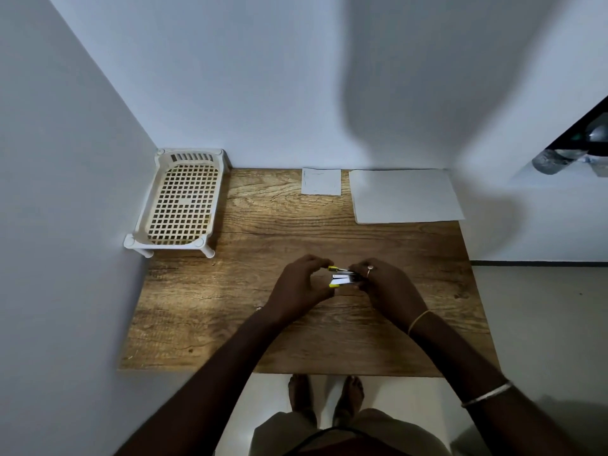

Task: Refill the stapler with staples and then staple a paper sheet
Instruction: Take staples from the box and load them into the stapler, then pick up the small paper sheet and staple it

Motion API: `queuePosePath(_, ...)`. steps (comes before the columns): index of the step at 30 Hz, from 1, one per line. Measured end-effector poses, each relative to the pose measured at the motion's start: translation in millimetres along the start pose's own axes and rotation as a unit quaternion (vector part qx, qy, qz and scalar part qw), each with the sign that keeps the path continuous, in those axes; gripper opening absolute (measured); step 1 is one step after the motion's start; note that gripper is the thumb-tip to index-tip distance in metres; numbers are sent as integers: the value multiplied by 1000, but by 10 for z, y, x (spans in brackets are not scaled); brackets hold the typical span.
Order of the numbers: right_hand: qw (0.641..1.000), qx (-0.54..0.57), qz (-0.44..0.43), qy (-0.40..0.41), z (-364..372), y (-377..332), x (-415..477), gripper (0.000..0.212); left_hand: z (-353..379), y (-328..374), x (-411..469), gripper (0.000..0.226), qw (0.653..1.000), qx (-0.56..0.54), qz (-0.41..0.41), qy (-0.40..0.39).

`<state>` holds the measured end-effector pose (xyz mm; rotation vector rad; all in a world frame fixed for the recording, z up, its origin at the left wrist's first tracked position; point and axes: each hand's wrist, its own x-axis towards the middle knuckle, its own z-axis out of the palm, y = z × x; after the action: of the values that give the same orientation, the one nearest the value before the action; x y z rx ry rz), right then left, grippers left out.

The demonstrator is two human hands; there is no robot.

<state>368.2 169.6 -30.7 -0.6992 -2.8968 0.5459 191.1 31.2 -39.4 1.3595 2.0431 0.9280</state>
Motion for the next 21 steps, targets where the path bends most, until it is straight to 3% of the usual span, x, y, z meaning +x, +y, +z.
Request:
queuePosePath(8,999,-18,27,-15,257,128,-72,36,288,-99,42,61,991,129,-16,-13)
queuePosePath(21,998,-17,46,-43,366,213,-61,36,470,-249,111,62,984,168,-55,-36)
